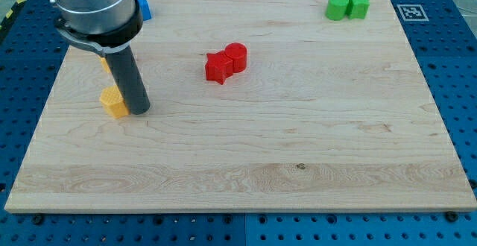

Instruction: Push the yellow hexagon into the yellow heart

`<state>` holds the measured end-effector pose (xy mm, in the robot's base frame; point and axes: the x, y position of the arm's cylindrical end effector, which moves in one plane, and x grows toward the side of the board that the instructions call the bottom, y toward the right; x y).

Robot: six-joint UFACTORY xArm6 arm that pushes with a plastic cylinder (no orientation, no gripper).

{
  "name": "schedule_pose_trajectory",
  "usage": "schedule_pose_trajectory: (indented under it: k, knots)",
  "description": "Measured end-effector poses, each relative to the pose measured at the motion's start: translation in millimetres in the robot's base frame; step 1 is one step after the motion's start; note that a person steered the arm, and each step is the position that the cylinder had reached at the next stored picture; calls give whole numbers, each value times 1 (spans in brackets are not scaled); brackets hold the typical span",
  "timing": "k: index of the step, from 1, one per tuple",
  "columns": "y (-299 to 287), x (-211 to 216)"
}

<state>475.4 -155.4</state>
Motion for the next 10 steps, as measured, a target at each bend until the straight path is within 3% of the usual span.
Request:
schedule_pose_trajectory:
  k: [2,3,5,8,10]
  knots:
    - [-3,38]
    - [-41,25]
    - [-57,-26]
    - [-51,-14]
    - [-2,8]
